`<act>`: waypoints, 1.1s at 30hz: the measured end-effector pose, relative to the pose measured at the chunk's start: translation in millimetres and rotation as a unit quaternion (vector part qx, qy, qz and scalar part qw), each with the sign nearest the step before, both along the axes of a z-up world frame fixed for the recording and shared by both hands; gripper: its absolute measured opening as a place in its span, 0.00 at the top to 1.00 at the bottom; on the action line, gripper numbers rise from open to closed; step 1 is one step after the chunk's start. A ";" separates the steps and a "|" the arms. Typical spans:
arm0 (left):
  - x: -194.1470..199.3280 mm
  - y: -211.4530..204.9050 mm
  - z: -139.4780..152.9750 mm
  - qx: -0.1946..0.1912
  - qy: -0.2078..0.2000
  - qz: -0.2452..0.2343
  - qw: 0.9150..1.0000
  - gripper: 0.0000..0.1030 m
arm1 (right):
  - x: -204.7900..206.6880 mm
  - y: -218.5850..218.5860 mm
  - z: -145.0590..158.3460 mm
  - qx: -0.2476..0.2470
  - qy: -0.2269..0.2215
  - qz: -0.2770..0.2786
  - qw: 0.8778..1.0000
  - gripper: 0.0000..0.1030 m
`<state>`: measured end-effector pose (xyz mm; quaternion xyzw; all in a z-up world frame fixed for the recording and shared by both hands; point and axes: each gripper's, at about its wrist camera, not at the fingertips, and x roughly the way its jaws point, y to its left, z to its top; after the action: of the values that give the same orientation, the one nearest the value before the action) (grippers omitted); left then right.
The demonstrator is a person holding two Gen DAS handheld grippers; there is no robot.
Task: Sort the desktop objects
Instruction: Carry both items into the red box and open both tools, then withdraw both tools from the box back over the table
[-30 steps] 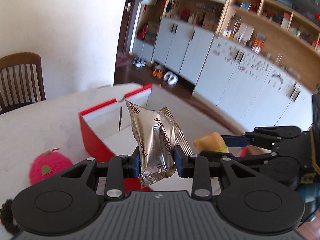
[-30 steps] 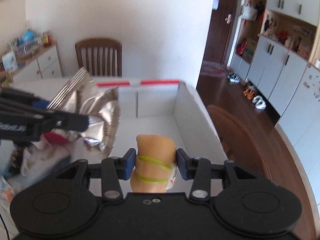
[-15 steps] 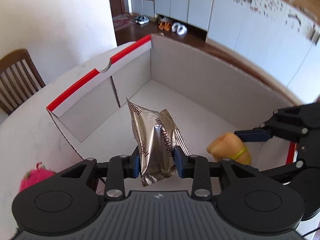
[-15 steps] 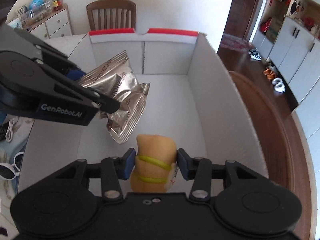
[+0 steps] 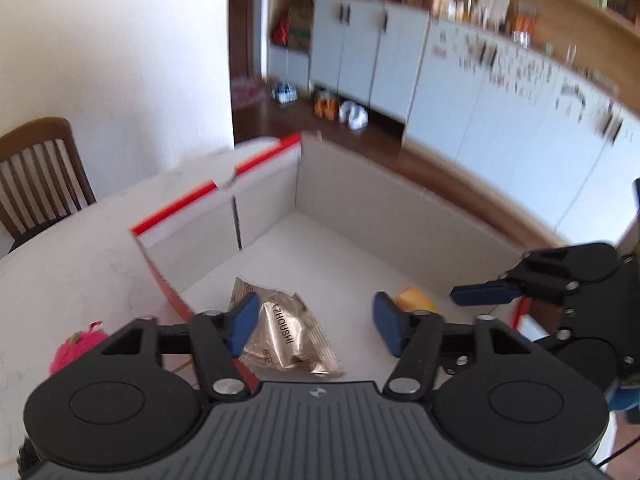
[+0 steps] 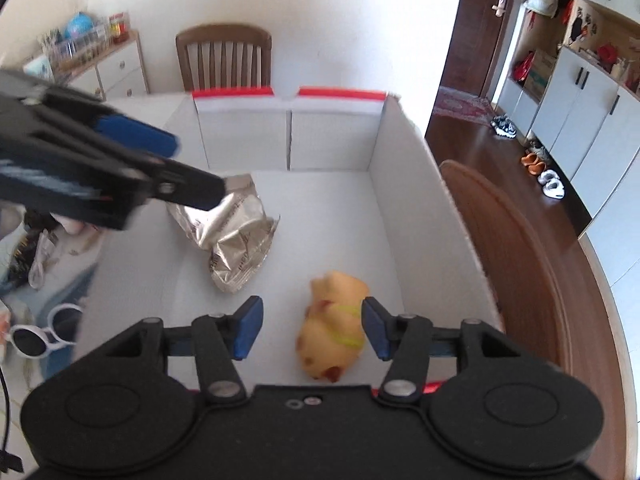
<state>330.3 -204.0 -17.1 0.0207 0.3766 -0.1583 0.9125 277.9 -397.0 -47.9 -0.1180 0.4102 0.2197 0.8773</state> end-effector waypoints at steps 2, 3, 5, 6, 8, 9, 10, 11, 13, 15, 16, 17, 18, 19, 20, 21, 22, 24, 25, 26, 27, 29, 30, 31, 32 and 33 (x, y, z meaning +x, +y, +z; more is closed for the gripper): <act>-21.7 10.5 8.4 -0.013 -0.021 0.008 1.000 0.29 | -14.9 1.5 12.2 0.008 -0.017 0.004 1.000 0.00; -33.7 16.9 11.8 -0.018 -0.030 0.013 0.999 0.29 | -23.1 2.8 18.7 0.012 -0.026 0.007 1.000 0.00; -49.8 30.5 17.0 -0.024 -0.045 0.026 0.998 0.29 | -39.3 5.2 31.6 0.020 -0.044 0.012 0.999 0.00; -57.1 37.5 19.5 -0.026 -0.052 0.033 0.998 0.29 | -47.5 6.5 38.1 0.024 -0.053 0.015 0.998 0.00; -72.9 54.0 23.4 -0.027 -0.065 0.049 0.996 0.29 | -64.6 10.6 50.5 0.034 -0.069 0.020 0.997 0.00; -85.8 66.0 27.2 -0.026 -0.070 0.056 0.996 0.29 | -67.5 14.8 54.9 0.041 -0.072 0.022 0.996 0.00; -98.2 78.2 31.0 -0.024 -0.073 0.064 0.995 0.29 | -71.1 20.3 58.0 0.046 -0.073 0.025 0.996 0.00; -109.2 89.0 31.5 -0.021 -0.077 0.073 0.994 0.29 | -76.8 26.4 60.8 0.050 -0.073 0.029 0.996 0.00; -130.8 108.5 30.1 -0.013 -0.081 0.092 0.992 0.29 | -89.2 40.2 65.2 0.056 -0.073 0.036 0.995 0.00; -152.0 129.0 29.2 -0.011 -0.080 0.105 0.991 0.29 | -103.7 56.8 67.2 0.057 -0.071 0.043 0.995 0.00; -163.4 139.5 28.4 -0.009 -0.079 0.112 0.991 0.29 | -110.0 64.8 67.1 0.057 -0.068 0.045 0.995 0.00; -174.7 150.1 27.5 -0.008 -0.078 0.118 0.990 0.29 | -115.7 72.5 66.6 0.056 -0.065 0.047 0.995 0.00; -183.7 159.0 25.7 -0.005 -0.076 0.124 0.989 0.29 | -121.5 80.4 65.1 0.056 -0.062 0.048 0.995 0.00; -193.1 167.4 24.1 -0.001 -0.075 0.129 0.989 0.29 | -127.5 88.1 63.3 0.055 -0.058 0.049 0.996 0.00; -203.1 176.0 22.7 0.004 -0.074 0.134 0.988 0.29 | -133.6 95.8 61.6 0.056 -0.055 0.049 0.996 0.00; -211.9 184.2 20.7 0.008 -0.072 0.138 0.988 0.29 | -139.8 103.5 59.8 0.056 -0.051 0.050 0.996 0.00; -220.4 192.4 18.5 0.013 -0.070 0.143 0.987 0.29 | -146.3 110.7 57.6 0.056 -0.047 0.051 0.996 0.00; -235.5 206.6 14.4 0.020 -0.066 0.151 0.986 0.29 | -159.5 124.9 51.9 0.051 -0.044 0.052 0.996 0.00; -242.2 212.6 12.4 0.023 -0.064 0.153 0.986 0.29 | -165.8 132.1 49.2 0.047 -0.043 0.052 0.997 0.00; -248.8 218.5 10.4 0.026 -0.063 0.156 0.985 0.29 | -172.1 139.4 46.5 0.043 -0.042 0.051 0.997 0.00; -255.4 224.5 8.3 0.029 -0.061 0.158 0.985 0.29 | -177.3 145.9 44.2 0.038 -0.038 0.048 0.997 0.00; -267.5 238.5 3.6 0.031 -0.055 0.163 0.985 0.29 | -184.2 156.4 38.4 0.031 -0.024 0.037 0.999 0.00; -272.3 245.3 0.8 0.032 -0.052 0.167 0.984 0.29 | -187.1 160.9 35.2 0.028 -0.016 0.031 0.999 0.00; -276.7 252.0 -2.1 0.032 -0.048 0.171 0.984 0.29 | -190.0 165.1 32.1 0.025 -0.008 0.026 0.999 0.00; -280.9 257.4 -4.8 0.031 -0.048 0.172 0.983 0.29 | -192.7 169.1 29.2 0.022 -0.001 0.023 0.999 0.00; -285.0 262.4 -7.4 0.029 -0.048 0.172 0.983 0.29 | -195.4 173.1 26.5 0.019 0.004 0.022 1.000 0.00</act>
<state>45.3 58.4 -24.4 -0.0103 0.3348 0.0134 0.9422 82.5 -223.9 -21.4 -0.1097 0.4067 0.2470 0.8727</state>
